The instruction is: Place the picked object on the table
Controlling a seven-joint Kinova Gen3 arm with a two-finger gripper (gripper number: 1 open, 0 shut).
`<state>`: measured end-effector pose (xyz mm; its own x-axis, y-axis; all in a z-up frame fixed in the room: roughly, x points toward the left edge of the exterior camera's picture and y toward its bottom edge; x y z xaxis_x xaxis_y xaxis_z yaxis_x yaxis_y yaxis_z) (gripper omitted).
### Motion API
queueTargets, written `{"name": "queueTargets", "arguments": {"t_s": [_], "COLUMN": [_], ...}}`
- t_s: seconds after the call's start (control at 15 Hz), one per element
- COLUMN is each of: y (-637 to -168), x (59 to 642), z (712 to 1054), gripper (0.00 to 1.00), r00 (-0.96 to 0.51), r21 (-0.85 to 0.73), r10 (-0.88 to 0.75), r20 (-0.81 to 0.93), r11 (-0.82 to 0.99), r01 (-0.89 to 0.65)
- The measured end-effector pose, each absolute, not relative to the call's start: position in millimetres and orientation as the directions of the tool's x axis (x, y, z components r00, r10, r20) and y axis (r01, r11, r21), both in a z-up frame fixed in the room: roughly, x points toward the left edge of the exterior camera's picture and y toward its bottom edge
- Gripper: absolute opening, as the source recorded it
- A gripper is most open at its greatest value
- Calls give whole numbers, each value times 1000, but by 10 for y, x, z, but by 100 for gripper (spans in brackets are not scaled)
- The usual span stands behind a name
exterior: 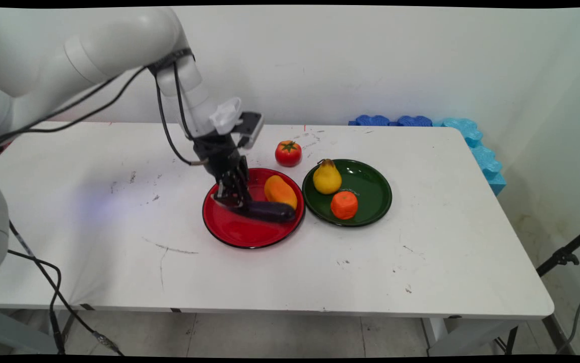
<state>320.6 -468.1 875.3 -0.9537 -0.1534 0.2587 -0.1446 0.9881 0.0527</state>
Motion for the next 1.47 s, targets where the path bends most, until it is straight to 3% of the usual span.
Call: {"name": "queueTargets", "arguments": {"t_s": [0.8,1.47], "y": [-4282,-3713], "x": [2934,2344], "z": [9868,9937], "gripper": [0,0], "r00": [-855,-786], "r21": [38,83], "r10": [-318,-435], "r20": [410,439], "r11": [942,891], "r01": [-332,-447]}}
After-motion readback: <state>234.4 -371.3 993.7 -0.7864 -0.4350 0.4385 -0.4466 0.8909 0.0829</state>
